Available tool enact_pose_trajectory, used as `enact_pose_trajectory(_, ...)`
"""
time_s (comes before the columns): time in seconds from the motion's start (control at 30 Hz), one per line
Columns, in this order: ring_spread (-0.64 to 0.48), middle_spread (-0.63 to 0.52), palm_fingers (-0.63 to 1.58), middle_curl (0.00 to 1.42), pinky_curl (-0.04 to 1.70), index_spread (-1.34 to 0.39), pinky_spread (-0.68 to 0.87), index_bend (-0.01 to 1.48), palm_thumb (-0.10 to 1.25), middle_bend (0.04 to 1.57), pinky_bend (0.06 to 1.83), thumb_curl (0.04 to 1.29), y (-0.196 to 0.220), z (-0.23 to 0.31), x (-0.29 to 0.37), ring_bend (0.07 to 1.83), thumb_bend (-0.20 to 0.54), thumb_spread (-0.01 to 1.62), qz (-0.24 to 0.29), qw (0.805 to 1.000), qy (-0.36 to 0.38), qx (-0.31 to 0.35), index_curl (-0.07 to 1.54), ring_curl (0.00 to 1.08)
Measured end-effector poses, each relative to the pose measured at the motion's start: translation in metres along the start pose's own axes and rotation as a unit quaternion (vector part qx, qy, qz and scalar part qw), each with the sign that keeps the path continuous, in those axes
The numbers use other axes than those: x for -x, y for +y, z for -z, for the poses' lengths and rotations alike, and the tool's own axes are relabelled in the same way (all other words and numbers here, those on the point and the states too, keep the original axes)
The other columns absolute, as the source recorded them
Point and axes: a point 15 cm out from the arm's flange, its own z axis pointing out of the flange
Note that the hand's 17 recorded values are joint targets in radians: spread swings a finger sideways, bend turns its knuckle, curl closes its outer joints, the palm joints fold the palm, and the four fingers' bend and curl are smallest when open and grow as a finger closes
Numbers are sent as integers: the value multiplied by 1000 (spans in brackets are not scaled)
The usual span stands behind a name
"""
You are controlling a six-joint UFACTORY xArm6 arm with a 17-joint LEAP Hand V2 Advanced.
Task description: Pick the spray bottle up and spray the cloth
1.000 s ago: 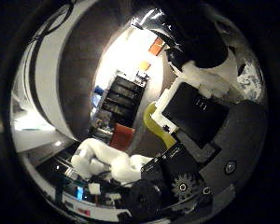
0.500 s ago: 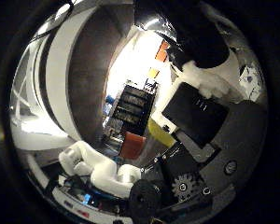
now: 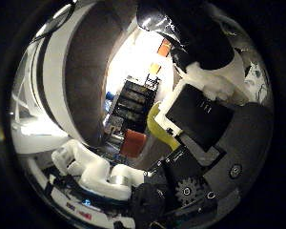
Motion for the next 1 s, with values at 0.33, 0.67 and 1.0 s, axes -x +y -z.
enact_pose_trajectory(0.33,-157,-71,1205,571,1107,-197,-263,1087,945,1319,1005,771,4,-14,0,1427,-29,880,5,1000,-4,18,701,554)
enact_pose_trajectory(0.67,-196,-101,1137,529,855,-280,-385,724,883,1151,1035,664,10,-17,-2,1278,-29,821,15,1000,-7,24,674,497)
enact_pose_trajectory(1.0,-258,-204,892,451,682,-442,-489,209,856,765,1073,567,22,-14,-12,1165,-27,887,38,998,18,55,593,460)
